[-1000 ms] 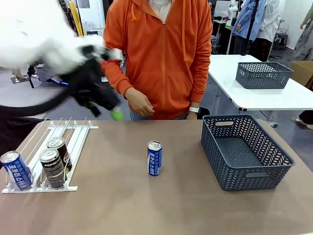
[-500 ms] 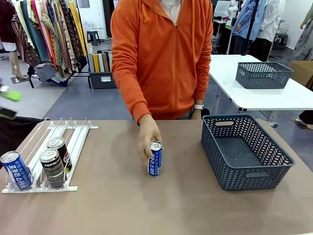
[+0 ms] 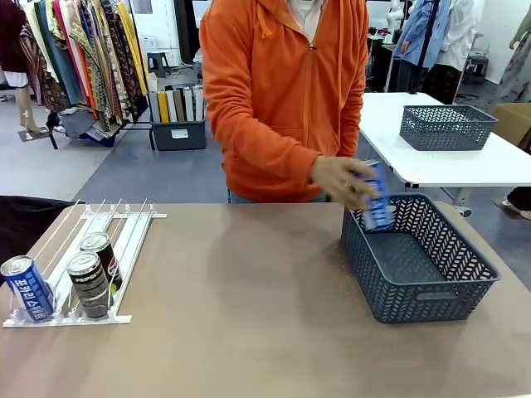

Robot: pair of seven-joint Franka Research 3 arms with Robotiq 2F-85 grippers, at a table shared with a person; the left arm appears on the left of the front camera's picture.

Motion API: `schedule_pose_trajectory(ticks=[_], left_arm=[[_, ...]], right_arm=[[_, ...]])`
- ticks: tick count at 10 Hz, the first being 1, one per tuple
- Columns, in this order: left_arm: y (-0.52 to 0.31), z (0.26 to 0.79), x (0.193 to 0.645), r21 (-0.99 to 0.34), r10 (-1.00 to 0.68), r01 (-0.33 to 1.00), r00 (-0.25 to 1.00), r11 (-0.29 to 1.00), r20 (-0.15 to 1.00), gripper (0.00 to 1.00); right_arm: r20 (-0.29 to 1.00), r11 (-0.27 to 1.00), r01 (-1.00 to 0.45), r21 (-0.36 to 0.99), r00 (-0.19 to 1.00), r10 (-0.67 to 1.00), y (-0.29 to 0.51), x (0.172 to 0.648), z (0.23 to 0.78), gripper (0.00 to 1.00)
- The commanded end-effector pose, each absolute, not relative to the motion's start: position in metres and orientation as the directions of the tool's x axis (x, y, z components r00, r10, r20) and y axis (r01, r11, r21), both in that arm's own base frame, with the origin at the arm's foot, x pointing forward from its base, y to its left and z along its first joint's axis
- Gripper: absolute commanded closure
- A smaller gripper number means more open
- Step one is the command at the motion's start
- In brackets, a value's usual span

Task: Retrieve and store the cans from the dispenser.
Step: Pick up one can from the Automatic Can Dispenser and place it in the middle of the table, then pick up the last remaining can from one row of the Automatic Can Dispenser and place it in the middle of the table.

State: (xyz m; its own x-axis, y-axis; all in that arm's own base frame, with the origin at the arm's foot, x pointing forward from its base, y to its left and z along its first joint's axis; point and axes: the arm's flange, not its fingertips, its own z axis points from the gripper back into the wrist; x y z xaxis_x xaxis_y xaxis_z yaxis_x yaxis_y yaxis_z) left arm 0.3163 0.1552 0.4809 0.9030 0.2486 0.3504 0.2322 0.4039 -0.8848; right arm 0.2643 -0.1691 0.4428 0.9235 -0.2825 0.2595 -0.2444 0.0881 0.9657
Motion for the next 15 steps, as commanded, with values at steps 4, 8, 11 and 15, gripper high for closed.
schedule_pose_trajectory(ticks=[4,8,11,15], left_arm=[[0.146,0.495,0.319,-0.868,0.221,0.246,0.904,0.432,0.366,0.00],[0.146,0.493,0.320,-0.862,0.216,0.240,0.906,0.446,0.364,0.00],[0.091,0.540,0.309,-0.365,0.000,0.066,0.984,0.929,0.178,0.00],[0.033,0.546,0.323,0.395,-0.049,0.041,0.999,0.918,0.010,0.00]], right_arm=[[0.265,0.078,-0.253,0.964,0.920,-0.288,-0.169,0.266,0.448,0.00],[0.265,0.078,-0.253,0.964,0.920,-0.288,-0.169,0.266,0.448,0.00],[0.265,0.078,-0.253,0.964,0.920,-0.288,-0.169,0.266,0.448,0.00],[0.265,0.078,-0.253,0.964,0.920,-0.288,-0.169,0.266,0.448,0.00]])
